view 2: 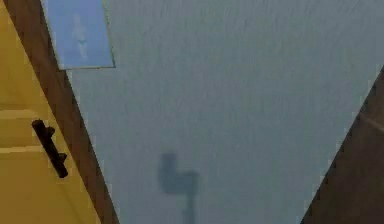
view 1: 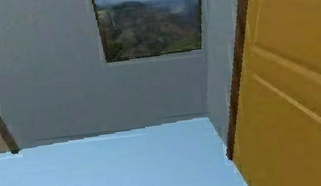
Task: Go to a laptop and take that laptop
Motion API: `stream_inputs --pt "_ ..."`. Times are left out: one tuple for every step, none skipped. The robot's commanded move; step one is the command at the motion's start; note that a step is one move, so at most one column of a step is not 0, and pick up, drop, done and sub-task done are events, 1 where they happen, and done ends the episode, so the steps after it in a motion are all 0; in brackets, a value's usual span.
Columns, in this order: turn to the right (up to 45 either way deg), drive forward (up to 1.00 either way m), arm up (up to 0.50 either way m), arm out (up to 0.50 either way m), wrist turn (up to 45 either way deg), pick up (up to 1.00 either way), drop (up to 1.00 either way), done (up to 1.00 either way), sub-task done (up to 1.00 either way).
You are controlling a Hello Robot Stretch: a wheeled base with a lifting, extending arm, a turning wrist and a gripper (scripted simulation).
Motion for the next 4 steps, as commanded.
stream_inputs --pt "0.0 0.65 0.00 0.00 0.0 0.00 0.00 0.00 0.00" --pt "-45.0 0.00 0.00 0.00 0.0 0.00 0.00 0.00 0.00" --pt "0.0 0.30 0.00 0.00 0.0 0.00 0.00 0.00 0.00" --pt "-27.0 0.00 0.00 0.00 0.0 0.00 0.00 0.00 0.00"
